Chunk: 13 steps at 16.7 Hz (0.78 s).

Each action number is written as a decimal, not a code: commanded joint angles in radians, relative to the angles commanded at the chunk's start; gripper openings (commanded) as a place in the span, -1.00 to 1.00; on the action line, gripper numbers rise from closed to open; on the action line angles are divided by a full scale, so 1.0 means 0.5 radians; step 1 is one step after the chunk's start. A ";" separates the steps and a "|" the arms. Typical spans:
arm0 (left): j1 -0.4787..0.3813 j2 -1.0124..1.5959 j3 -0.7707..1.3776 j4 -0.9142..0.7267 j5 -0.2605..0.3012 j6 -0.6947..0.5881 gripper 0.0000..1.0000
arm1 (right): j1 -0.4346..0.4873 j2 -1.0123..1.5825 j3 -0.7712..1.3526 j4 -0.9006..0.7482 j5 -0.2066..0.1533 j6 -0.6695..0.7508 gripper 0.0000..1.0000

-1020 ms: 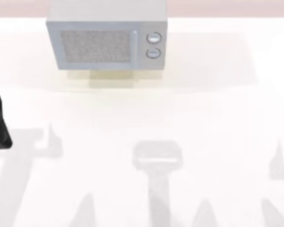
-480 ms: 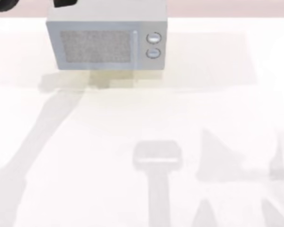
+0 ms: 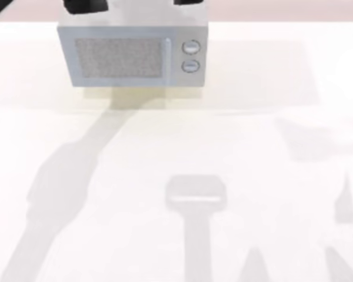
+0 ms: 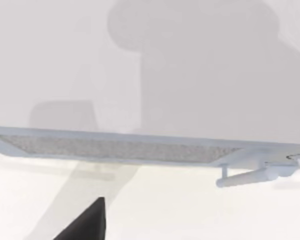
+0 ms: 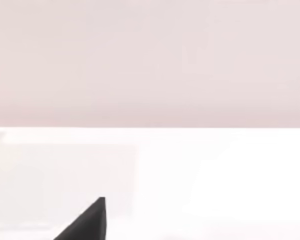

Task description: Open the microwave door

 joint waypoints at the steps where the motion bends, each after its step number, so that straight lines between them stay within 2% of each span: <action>1: -0.029 0.105 0.094 -0.065 -0.014 -0.024 1.00 | 0.000 0.000 0.000 0.000 0.000 0.000 1.00; 5: -0.094 0.330 0.304 -0.218 -0.045 -0.077 1.00 | 0.000 0.000 0.000 0.000 0.000 0.000 1.00; 13: -0.073 0.369 0.260 -0.137 -0.035 -0.056 1.00 | 0.000 0.000 0.000 0.000 0.000 0.000 1.00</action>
